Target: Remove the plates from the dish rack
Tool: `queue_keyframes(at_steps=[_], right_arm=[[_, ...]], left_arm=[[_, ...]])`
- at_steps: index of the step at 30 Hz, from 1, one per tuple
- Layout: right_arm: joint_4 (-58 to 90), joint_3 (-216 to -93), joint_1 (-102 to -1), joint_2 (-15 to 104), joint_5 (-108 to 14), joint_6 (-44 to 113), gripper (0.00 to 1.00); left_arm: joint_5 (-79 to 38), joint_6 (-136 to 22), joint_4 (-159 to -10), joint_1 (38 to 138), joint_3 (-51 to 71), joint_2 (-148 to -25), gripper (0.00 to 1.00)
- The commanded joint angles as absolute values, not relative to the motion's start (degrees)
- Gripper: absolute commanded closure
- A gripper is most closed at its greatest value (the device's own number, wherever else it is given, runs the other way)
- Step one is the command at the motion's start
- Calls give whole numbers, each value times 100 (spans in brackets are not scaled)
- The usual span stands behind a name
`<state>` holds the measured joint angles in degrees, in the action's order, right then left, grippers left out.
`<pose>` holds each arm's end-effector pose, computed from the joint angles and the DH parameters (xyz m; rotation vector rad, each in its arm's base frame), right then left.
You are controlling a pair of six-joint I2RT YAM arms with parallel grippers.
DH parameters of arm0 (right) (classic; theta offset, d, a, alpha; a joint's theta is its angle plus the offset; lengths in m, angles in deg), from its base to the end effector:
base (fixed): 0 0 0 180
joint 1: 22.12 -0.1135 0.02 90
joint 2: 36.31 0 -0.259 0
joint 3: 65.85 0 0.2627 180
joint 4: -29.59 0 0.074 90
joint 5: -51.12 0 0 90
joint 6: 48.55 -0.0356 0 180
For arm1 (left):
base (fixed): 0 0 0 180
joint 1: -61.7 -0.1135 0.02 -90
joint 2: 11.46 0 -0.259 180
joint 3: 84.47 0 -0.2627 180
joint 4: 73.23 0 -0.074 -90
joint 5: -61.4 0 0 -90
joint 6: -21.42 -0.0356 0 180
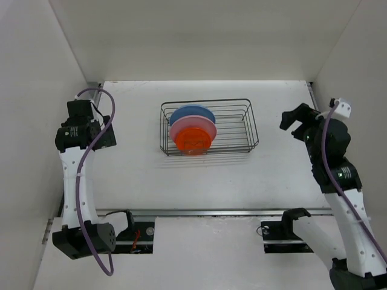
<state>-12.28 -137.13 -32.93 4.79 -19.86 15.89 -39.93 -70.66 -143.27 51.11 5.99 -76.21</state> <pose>0.1567 0.0181 0.3940 0.4615 1.7052 0.1662 0.2196 0.0482 0.3806 -0.2718 2.3512 0.3406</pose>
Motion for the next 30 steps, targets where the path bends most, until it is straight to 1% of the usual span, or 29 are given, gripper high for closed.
queue_keyframes(at_steps=[1,2,4,5,7,10,11,12,13,15,16,18,19,21,25,26,27,28,29,30], right_arm=[[-400,-14547,-3284,1157,-3286,2228,0],[-348,-14993,-3284,1594,-3604,2343,0],[-348,-15409,-3284,2036,-4376,2649,0],[-348,-15706,-3354,2247,-5190,2730,0],[-348,-15893,-3538,2853,-5741,2870,0],[-707,-16139,-4153,3750,-5393,2923,21],[-873,-16210,-4355,3987,-5261,3028,26],[-1223,-16341,-4809,4215,-5050,3142,31],[-1383,-16342,-5075,4592,-4935,3283,34],[-1656,-16342,-5611,4823,-4498,3775,36],[-1657,-16342,-6101,4946,-4329,3907,37],[-1570,-16211,-6473,4947,-4048,4136,43],[-1482,-16123,-6675,4947,-3968,4137,49],[-1315,-16123,-6747,5000,-3967,4189,55],[-1104,-16350,-6887,5438,-3862,4189,55],[-1104,-16577,-6888,5570,-3540,4189,54],[-1104,-16693,-6888,5850,-3345,4189,51],[-1104,-16807,-6940,5992,-3134,4189,45],[-1208,-16930,-6941,6132,-2793,4242,41],[-1305,-17183,-6941,6412,-2685,4312,40]], left_arm=[[-3713,-7104,-14435,5098,147,-7570,0],[-3713,-7104,-14435,5098,94,-7518,0],[-3713,-7104,-14435,5098,41,-7465,0],[-3713,-7191,-14435,5098,41,-7387,0],[-3494,-7331,-14373,5098,198,-7211,0],[-3125,-7516,-14321,5098,339,-6991,0],[-2863,-7673,-14373,5098,427,-6990,0],[-2765,-7727,-14373,5098,428,-6912,0],[-2694,-7728,-14434,5098,489,-6859,0],[-2693,-7850,-14435,5098,489,-6859,0],[-2693,-7851,-14435,5098,489,-6859,0],[-2754,-7904,-14435,5098,551,-6806,0],[-2755,-7956,-14435,5098,620,-6806,0],[-2816,-7956,-14435,5098,674,-6858,0],[-2747,-7895,-14435,5098,726,-6990,0],[-2746,-7895,-14435,5098,726,-6990,0],[-2746,-7895,-14496,5098,674,-7060,0],[-2746,-7895,-14496,5098,674,-7130,0],[-2746,-7895,-14496,5098,674,-7131,0],[-2746,-7895,-14549,5098,613,-7183,0]])
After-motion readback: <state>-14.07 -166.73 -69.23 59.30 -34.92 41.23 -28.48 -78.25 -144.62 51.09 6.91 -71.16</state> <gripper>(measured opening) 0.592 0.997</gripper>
